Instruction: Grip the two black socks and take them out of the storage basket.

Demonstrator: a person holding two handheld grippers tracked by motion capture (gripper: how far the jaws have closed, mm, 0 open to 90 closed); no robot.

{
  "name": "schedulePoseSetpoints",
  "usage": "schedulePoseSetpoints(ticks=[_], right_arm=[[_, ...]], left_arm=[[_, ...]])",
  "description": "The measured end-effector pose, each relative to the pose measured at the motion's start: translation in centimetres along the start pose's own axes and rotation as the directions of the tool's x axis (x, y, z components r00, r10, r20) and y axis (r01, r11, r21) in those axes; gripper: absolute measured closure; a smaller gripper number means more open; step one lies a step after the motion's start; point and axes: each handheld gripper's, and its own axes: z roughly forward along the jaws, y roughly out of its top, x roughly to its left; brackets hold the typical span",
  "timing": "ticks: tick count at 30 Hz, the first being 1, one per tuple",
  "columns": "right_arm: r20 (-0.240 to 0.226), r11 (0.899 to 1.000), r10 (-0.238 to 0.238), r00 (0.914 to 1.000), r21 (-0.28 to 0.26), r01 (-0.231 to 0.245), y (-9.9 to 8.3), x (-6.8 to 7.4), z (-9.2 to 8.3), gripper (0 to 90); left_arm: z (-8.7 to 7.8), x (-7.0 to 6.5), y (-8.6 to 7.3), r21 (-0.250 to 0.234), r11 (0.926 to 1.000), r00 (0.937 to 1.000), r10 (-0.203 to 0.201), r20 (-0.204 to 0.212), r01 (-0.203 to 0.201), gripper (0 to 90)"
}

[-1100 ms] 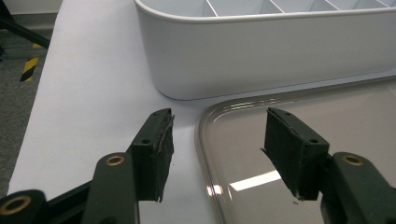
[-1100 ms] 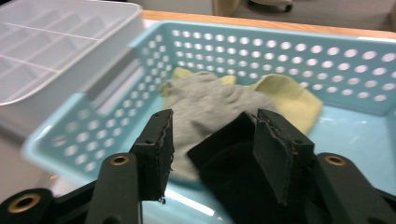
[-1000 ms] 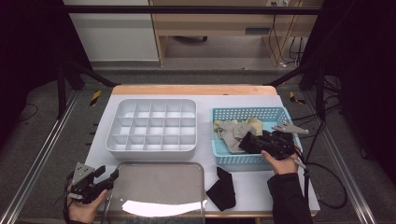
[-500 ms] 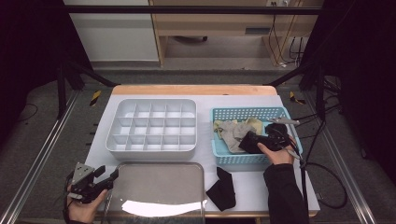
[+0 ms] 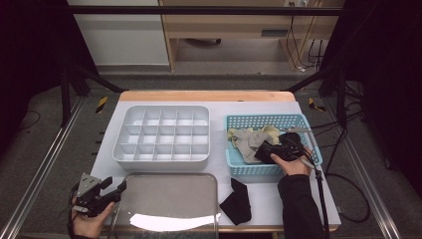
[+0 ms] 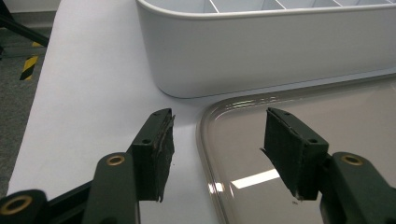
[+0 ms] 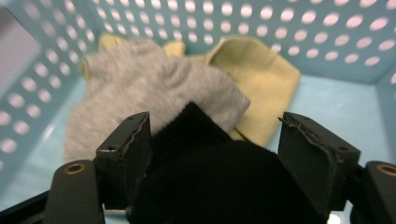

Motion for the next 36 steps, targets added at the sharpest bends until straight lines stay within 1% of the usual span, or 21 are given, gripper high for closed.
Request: schedulePoseSetpoints(ticks=[1,2,3,5,6,9,12,15,17,18,20,23,24,25,29,36], right_arm=[[0.007,0.999,-0.004,1.0,0.045,0.004,-0.1,0.1,0.3,28.7],[0.001,0.997,0.002,1.0,0.083,-0.002,-0.1,0.0,0.5,29.4],[-0.002,0.995,0.007,1.0,0.098,-0.007,-0.1,0.0,0.5,29.4],[0.012,0.997,-0.01,0.9999,0.075,0.009,-0.3,0.2,0.4,33.0],[0.011,0.997,-0.005,0.9999,0.082,0.004,-0.2,0.2,0.5,34.3],[0.025,0.995,-0.015,0.9996,0.098,0.012,-0.3,0.3,0.5,44.0],[0.041,0.993,-0.05,0.9979,0.108,0.046,-0.4,0.4,0.6,60.7],[0.048,0.993,-0.068,0.9965,0.101,0.063,-0.5,0.5,0.5,74.3],[0.051,0.995,-0.066,0.9965,0.084,0.062,-0.5,0.3,0.4,80.9],[0.047,0.996,-0.056,0.9973,0.073,0.053,-0.5,0.3,0.3,83.3],[0.045,0.998,-0.051,0.9977,0.046,0.049,-0.6,0.1,0.1,86.0],[0.032,0.999,-0.033,0.9989,0.003,0.033,-0.6,0.1,-0.2,86.9],[0.025,0.999,-0.037,0.999,-0.013,0.038,-0.6,0.0,-0.3,87.0],[0.013,0.999,-0.025,0.9996,-0.028,0.025,-0.6,0.1,-0.4,87.1],[-0.018,0.995,-0.002,0.9998,-0.096,0.0,-0.6,-0.1,-1.0,87.2],[-0.044,0.989,0.005,0.999,-0.145,-0.011,-0.6,-0.1,-1.9,87.2]], left_arm=[[0.0,0.0,0.0,0.0,1.0,1.0,-0.001,0.0,0.001,41.3],[0.0,0.0,0.0,0.0,1.0,1.0,-0.002,0.001,0.002,41.4],[0.0,0.0,0.0,0.001,1.0,1.0,-0.004,0.001,0.004,41.4],[0.0,0.0,0.0,0.003,1.0,1.0,-0.002,0.0,0.002,41.4],[0.0,0.0,0.0,0.003,1.0,1.0,0.0,0.0,0.0,41.4],[0.0,0.0,0.0,0.001,1.0,1.0,-0.004,0.0,0.004,41.4],[0.0,0.0,0.0,0.002,1.0,1.0,-0.004,0.001,0.004,41.4],[0.0,0.0,0.0,0.001,1.0,1.0,-0.004,0.002,0.004,41.5],[0.0,0.0,0.0,0.001,1.0,1.0,-0.002,0.0,0.002,41.4],[0.0,0.0,0.0,0.001,1.0,1.0,-0.002,0.001,0.002,41.4],[0.0,0.0,0.0,0.002,1.0,1.0,-0.005,0.002,0.005,41.4],[0.0,0.0,0.0,0.001,1.0,1.0,-0.003,0.001,0.003,41.4],[0.0,0.1,0.0,0.001,1.0,1.0,-0.003,0.001,0.003,41.4],[0.0,0.1,0.0,0.001,1.0,1.0,-0.004,0.001,0.004,41.4],[0.0,0.0,0.0,0.001,1.0,1.0,-0.003,0.002,0.003,41.4],[-0.1,0.1,0.0,-0.003,1.0,1.0,-0.004,0.0,0.004,41.5]])
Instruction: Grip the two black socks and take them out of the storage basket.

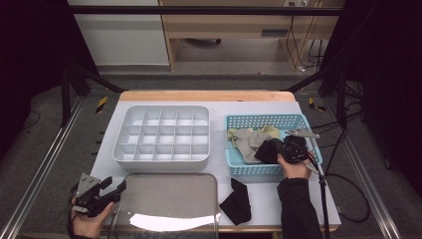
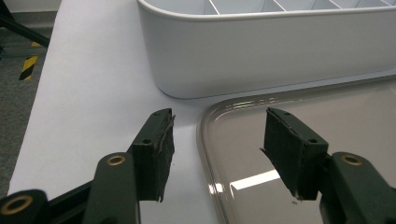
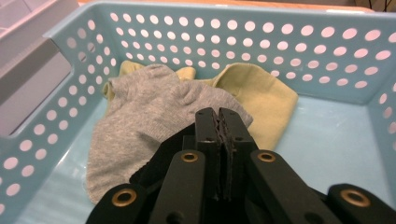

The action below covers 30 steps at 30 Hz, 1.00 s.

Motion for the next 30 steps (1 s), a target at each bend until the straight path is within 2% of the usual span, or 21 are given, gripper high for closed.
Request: schedulePoseSetpoints(ticks=[5,7,13,16,22,30], right_arm=[[-0.012,0.999,0.026,0.9996,-0.044,-0.026,0.4,0.0,-1.0,87.3],[-0.013,0.998,0.019,0.9997,-0.065,-0.02,0.6,0.1,-1.4,87.3],[-0.059,0.991,0.013,0.9982,-0.135,-0.021,1.9,0.8,-2.8,87.4],[-0.09,0.983,0.016,0.9958,-0.182,-0.032,2.6,1.1,-3.6,87.6],[-0.12,0.969,-0.007,0.9928,-0.245,-0.023,4.2,1.5,-5.0,87.6],[-0.127,0.952,-0.042,0.991,-0.307,0.001,6.0,2.3,-6.5,87.7]], left_arm=[[0.0,0.0,0.0,0.0,1.0,1.0,0.0,0.001,0.0,41.5],[0.0,0.0,0.0,0.0,1.0,1.0,0.0,0.001,0.0,41.6],[0.0,0.0,0.0,-0.001,1.0,1.0,-0.004,0.002,0.004,41.6],[0.0,0.0,0.0,-0.001,1.0,1.0,-0.005,0.002,0.005,41.6],[0.0,0.0,0.0,0.0,1.0,1.0,-0.001,0.001,0.001,41.7],[0.0,0.0,0.0,0.003,1.0,1.0,-0.003,0.003,0.003,41.7]])
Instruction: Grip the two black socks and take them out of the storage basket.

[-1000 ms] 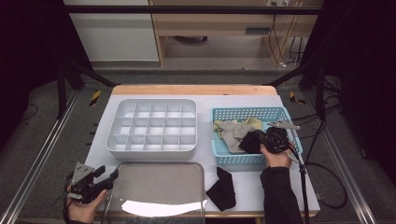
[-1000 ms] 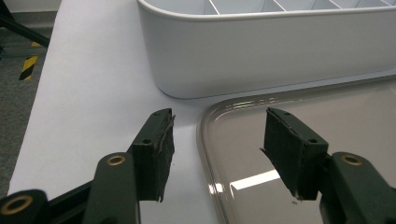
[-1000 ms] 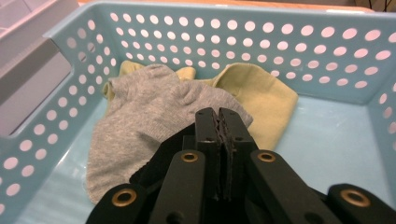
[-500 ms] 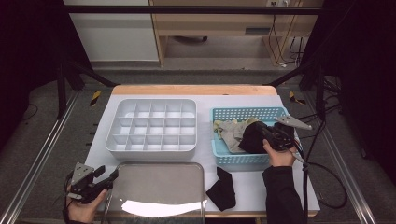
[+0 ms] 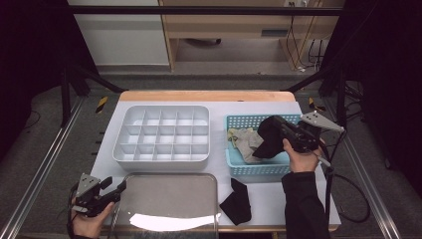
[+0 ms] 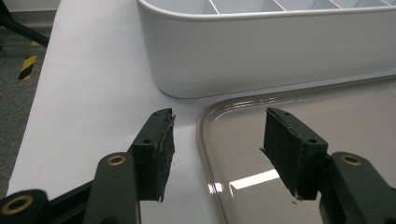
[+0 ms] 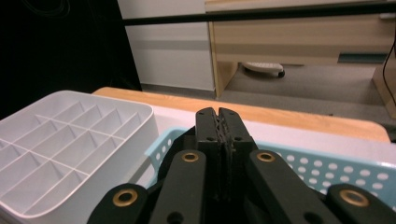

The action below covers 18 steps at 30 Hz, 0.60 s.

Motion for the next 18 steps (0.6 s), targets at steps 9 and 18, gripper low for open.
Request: schedulePoseSetpoints(ticks=[9,18], right_arm=[[-0.009,0.998,-0.033,0.9994,-0.052,0.033,2.7,1.1,-0.8,87.7],[-0.035,0.99,-0.079,0.9963,-0.122,0.074,5.1,2.6,-2.4,87.7]], left_arm=[[0.0,0.0,0.0,0.0,1.0,1.0,-0.001,0.0,0.001,41.7],[0.0,0.0,0.0,0.001,1.0,1.0,-0.001,0.0,0.001,41.7]])
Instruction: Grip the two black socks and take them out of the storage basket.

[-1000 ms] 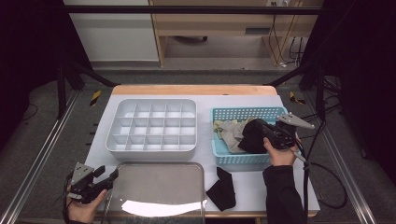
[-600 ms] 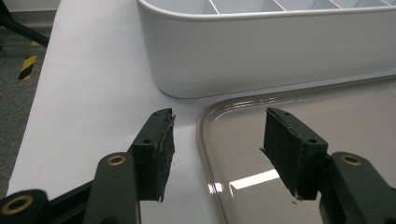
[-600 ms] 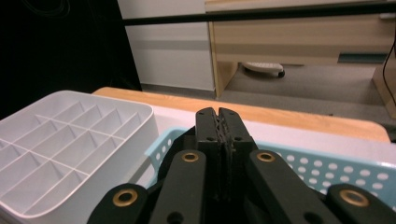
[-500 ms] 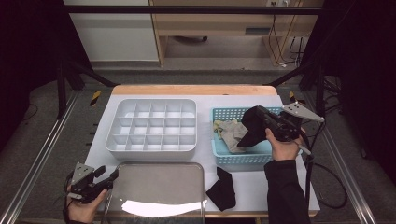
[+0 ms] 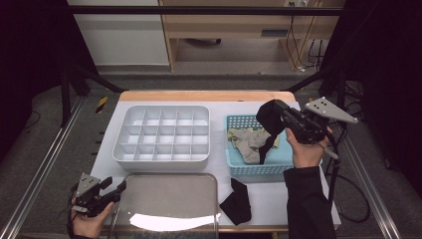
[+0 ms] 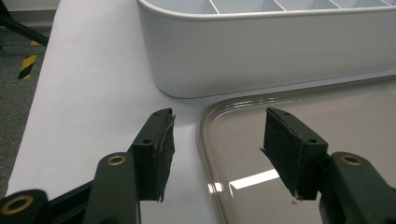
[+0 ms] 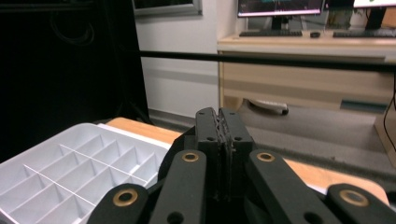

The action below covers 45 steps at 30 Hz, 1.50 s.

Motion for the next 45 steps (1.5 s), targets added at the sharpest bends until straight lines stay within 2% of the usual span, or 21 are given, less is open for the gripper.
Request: schedulePoseSetpoints(ticks=[4,14,22,32,36,38,41,45], right_arm=[[-0.02,1.0,-0.012,0.9997,-0.028,0.012,1.1,0.4,-0.4,87.7],[-0.032,0.996,-0.041,0.9987,-0.078,0.038,2.9,1.5,-1.3,87.7],[-0.075,0.995,-0.056,0.9956,-0.085,0.049,3.2,2.6,-2.9,87.7],[-0.146,0.995,-0.072,0.9866,-0.083,0.061,1.2,4.1,-5.7,87.7],[-0.182,0.996,-0.064,0.9813,-0.08,0.05,0.3,4.4,-7.1,87.7],[-0.174,0.995,-0.09,0.9807,-0.067,0.079,-0.4,4.7,-7.5,87.7],[-0.164,0.995,-0.097,0.9817,-0.035,0.093,-1.8,4.8,-7.9,87.6],[-0.165,0.997,-0.072,0.9836,0.0,0.073,-3.8,4.3,-8.1,87.6]], left_arm=[[0.0,0.0,0.0,0.0,1.0,1.0,0.0,0.0,0.0,41.7],[0.0,0.0,0.0,0.001,1.0,1.0,-0.001,0.0,0.001,41.8],[0.0,0.0,0.0,0.001,1.0,1.0,0.0,-0.001,0.0,41.8],[0.0,0.0,0.0,0.003,1.0,1.0,0.002,-0.003,-0.002,41.7],[0.0,-0.1,0.0,0.003,1.0,1.0,0.005,-0.005,-0.005,41.8],[0.0,-0.1,0.0,0.004,1.0,1.0,0.005,-0.005,-0.005,41.7],[0.0,-0.1,0.0,0.002,1.0,1.0,0.003,-0.005,-0.003,41.8],[0.1,-0.1,0.0,0.006,1.0,1.0,0.003,-0.006,-0.003,41.8]])
